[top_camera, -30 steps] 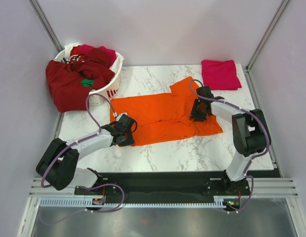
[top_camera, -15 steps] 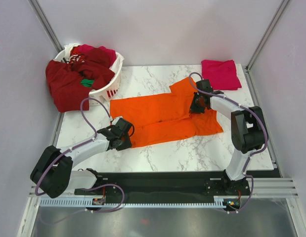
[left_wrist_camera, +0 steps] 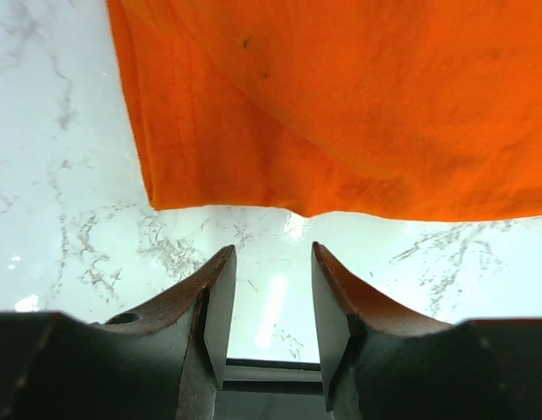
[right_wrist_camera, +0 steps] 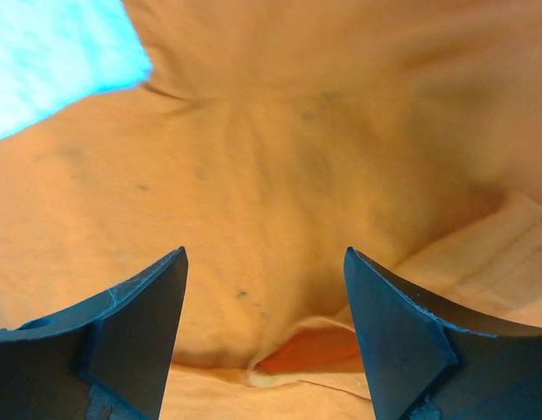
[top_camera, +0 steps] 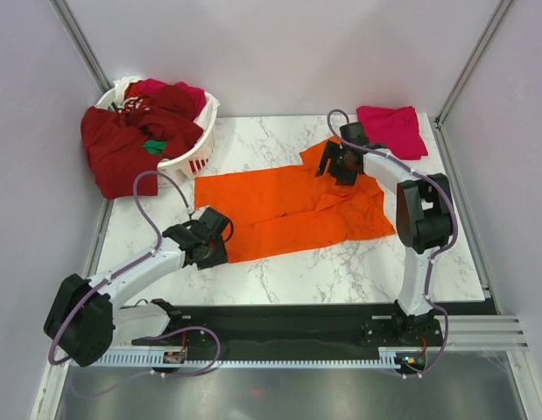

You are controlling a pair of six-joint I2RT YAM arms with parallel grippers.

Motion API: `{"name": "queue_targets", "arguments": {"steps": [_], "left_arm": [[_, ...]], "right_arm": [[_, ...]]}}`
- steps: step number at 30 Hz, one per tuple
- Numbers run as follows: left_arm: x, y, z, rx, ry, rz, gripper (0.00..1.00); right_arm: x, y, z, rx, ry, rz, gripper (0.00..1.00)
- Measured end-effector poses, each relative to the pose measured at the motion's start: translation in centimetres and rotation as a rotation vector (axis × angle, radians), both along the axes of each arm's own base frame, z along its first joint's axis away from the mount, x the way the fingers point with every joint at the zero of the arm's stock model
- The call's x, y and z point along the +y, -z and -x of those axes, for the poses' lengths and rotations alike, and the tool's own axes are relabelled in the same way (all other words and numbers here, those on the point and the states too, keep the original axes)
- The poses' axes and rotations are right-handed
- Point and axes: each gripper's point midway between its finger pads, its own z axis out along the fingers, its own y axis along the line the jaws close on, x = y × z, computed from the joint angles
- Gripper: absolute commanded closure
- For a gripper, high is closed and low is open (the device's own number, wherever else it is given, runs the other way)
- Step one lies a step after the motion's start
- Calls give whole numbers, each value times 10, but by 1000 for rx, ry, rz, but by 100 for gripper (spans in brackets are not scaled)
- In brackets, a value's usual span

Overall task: Fold and stack the t-shirts
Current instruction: Fold the tshirt

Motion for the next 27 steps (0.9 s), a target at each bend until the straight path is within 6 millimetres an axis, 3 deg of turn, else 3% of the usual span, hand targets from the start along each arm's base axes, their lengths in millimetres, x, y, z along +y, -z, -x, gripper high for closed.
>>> {"name": "queue_targets", "arguments": {"steps": [3, 6, 9, 12, 14, 16, 19, 21, 27], "left_arm": [[1, -22, -7, -46, -11, -1, 50], [0, -40, -15, -89, -18, 9, 51], [1, -49, -17, -105, -22, 7, 51], [1, -58, -17, -116, -1, 4, 51], [1, -69, -19, -135, 25, 3, 50], [0, -84, -23, -171, 56, 5, 48], [2, -104, -30, -237, 81, 0, 48], [7, -111, -30, -268, 86, -16, 48], [21, -116, -24, -302, 76, -50, 48]], "right_arm": [[2, -26, -10, -73, -22, -1, 19], [-6, -67, -12, -170, -9, 25, 24], [-20, -117, -5, -295, 33, 52, 40], [-35, -131, 19, -331, 69, 69, 53], [-44, -114, 37, -295, 78, 91, 60], [-52, -81, 54, -218, 81, 121, 71], [-63, -27, 85, -69, 81, 175, 74], [-68, -6, 100, 0, 76, 199, 74], [-70, 9, 99, 27, 82, 221, 74]]}}
